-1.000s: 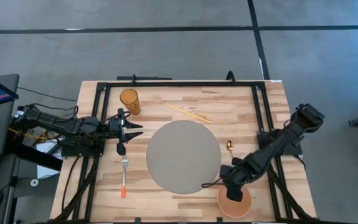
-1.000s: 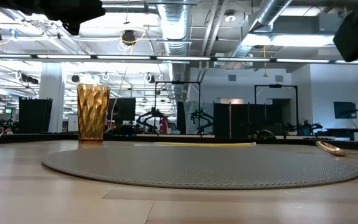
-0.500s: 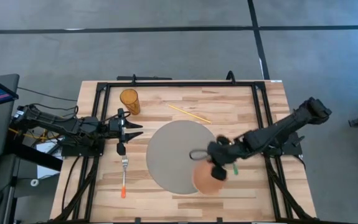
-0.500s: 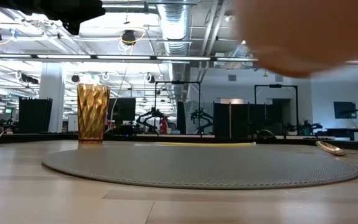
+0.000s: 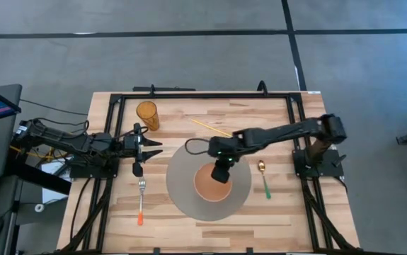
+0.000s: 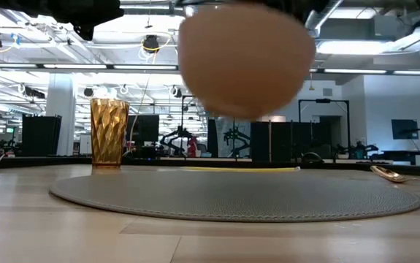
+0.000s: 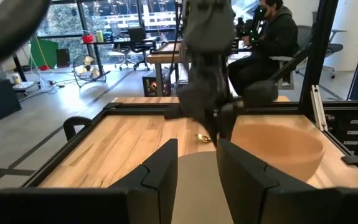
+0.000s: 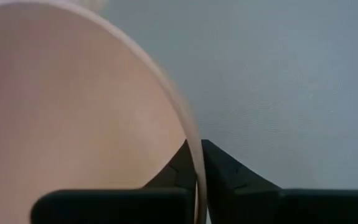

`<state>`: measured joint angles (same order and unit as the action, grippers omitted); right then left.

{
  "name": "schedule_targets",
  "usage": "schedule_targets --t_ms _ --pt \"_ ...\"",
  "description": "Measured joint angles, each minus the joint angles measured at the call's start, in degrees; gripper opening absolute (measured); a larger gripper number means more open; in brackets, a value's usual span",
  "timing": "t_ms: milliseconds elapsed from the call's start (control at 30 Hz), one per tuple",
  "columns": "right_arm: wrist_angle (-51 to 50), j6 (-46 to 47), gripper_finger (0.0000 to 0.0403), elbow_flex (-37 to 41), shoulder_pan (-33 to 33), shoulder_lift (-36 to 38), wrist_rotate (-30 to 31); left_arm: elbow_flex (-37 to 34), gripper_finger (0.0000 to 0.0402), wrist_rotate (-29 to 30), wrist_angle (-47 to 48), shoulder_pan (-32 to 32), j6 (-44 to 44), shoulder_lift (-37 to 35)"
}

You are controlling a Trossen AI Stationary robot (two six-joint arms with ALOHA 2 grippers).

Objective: Pick & Place Utensil
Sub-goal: Put the orange bowl on the gray table mat

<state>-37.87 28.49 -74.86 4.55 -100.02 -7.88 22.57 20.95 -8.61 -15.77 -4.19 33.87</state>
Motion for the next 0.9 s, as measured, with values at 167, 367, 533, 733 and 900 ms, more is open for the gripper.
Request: schedule_targets --t_ms 167,367,533,733,900 --pt "-2.27 -2.08 0.0013 -3.05 -0.27 -6.34 0.52 0.0 0.0113 0.0 0.01 0.0 0.0 0.0" --pt "-2.33 -2.09 0.0008 -5.44 -1.38 -10.41 0.39 0.0 0.0113 0.0 0.02 0.0 -0.01 -0.01" --pt "-2.38 -2.08 0.0024 -6.01 -1.78 -10.98 0.35 0.02 0.0113 0.0 0.01 0.0 -0.02 -0.02" --pt "-2.42 -2.07 0.0057 -6.02 -2.09 -10.8 0.36 0.02 0.0113 0.0 0.01 0.0 -0.02 -0.02" --pt "-2.41 -2.07 0.0067 -6.02 -2.79 -10.8 0.33 0.02 0.0113 -0.02 0.01 0.0 -0.02 0.0"
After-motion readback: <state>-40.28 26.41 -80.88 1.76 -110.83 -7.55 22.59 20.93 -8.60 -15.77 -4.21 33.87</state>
